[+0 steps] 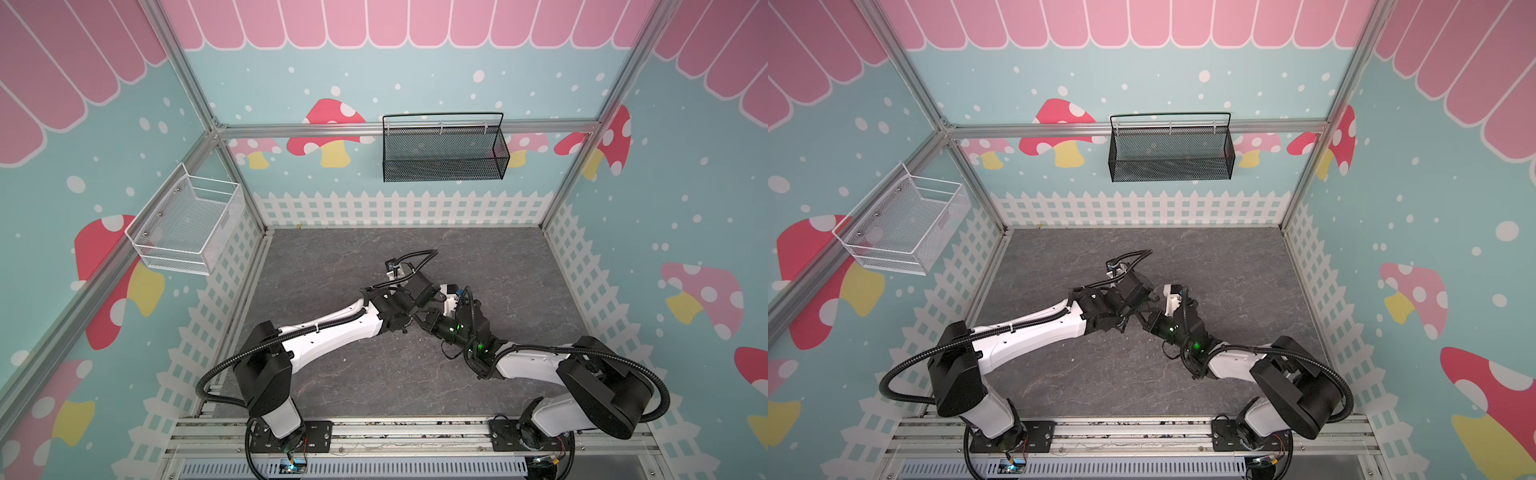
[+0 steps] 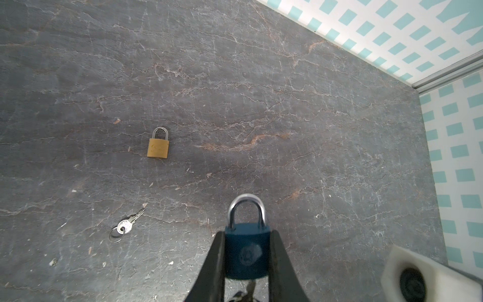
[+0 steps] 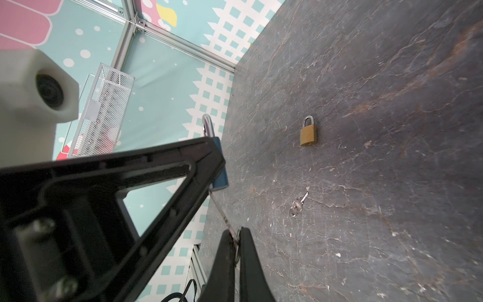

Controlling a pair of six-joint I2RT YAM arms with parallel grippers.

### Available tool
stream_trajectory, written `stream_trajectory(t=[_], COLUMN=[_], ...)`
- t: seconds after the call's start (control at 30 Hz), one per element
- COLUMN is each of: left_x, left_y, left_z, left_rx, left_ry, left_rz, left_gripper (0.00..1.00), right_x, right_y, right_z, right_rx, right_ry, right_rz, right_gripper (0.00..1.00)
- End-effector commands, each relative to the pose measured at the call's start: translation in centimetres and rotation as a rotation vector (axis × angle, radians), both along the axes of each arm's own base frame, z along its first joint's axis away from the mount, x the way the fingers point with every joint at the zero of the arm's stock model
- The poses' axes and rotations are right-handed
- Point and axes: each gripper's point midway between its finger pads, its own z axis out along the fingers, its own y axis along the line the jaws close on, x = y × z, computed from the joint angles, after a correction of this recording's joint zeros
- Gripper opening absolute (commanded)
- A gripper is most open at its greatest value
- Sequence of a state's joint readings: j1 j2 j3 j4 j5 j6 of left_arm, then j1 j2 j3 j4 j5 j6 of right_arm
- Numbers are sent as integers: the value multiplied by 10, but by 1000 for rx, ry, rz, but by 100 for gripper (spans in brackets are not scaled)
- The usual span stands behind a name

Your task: Unlock with the key

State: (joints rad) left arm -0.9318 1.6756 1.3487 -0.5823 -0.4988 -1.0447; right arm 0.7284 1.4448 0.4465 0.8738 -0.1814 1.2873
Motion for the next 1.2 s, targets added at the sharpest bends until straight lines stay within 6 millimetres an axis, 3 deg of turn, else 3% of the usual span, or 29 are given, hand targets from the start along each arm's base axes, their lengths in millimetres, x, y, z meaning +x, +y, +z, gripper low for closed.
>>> stream_trajectory(t=[0.0,0.23,0.5,1.17], left_x=[-3,-3,-2,-14], left_y=[5,4,1,8], left_z=[-10,-8,-7,-26], left_rx=[21,11,-11,46], left_ry=[11,9,8,54], left_rz=[23,26,30,29], left_gripper=[0,0,0,0], right_x=[7,7,8,20], right_y=[-3,3,7,-14], right_z=[6,3,16,29], right_rx=[-1,-24,-33,-81], right_ry=[-3,-5,-37,-92], right_rz=[-48,-22,-25,-154], right_gripper=[0,0,0,0])
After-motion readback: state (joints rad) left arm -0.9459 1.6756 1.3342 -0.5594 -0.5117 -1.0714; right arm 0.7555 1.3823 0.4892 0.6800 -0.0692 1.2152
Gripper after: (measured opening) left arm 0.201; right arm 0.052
